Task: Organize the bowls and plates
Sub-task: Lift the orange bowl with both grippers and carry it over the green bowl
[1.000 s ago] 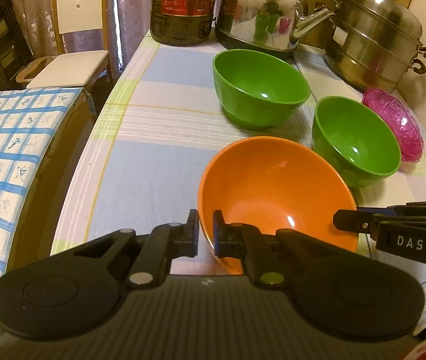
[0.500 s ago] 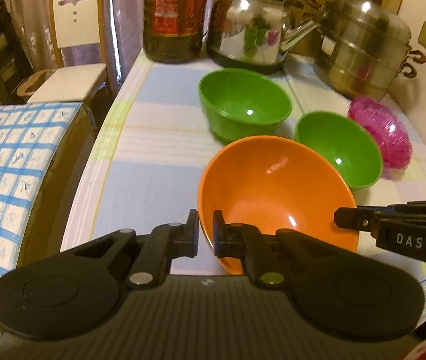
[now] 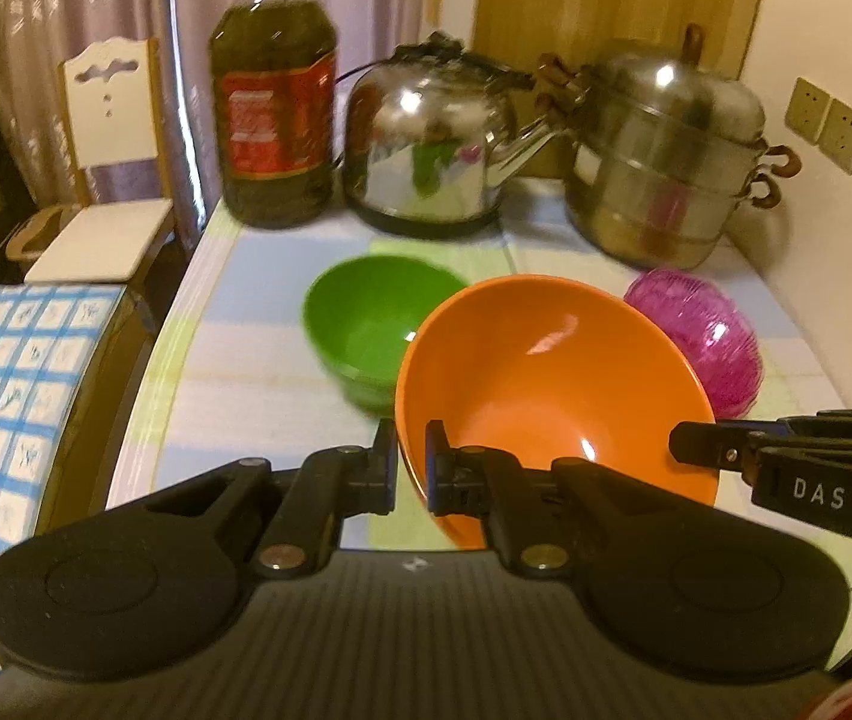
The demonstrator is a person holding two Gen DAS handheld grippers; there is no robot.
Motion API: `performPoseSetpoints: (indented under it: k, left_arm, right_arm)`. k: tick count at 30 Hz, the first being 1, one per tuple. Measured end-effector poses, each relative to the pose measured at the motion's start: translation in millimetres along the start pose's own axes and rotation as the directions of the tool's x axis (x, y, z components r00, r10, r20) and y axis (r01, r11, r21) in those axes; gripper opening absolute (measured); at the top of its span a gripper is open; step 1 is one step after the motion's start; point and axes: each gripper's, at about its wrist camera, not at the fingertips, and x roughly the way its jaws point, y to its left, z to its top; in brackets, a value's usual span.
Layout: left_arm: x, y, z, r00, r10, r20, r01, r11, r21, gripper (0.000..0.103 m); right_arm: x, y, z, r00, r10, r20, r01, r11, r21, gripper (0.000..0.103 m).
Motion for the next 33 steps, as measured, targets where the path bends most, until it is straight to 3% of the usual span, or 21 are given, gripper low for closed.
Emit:
performPoseSetpoints:
  k: [13,33]
  left_arm:
    - [42.2,-43.7,32.1,0.999,-0.053,-0.011,0.053,0.998,0.025,0.008]
    - [103.1,-47.8,13.1,0.995,-0.026,-0.096,0.027,1.000,0.003,0.008]
  right_arm:
    - [5.8,-55.4,25.2,0.998,-0.062,0.003,0.062,0.998,0.013,0.012]
    - [61.8,-80.0,16.3,0.994,-0.093,-0.063,0.091,0.995,-0.036,0.012]
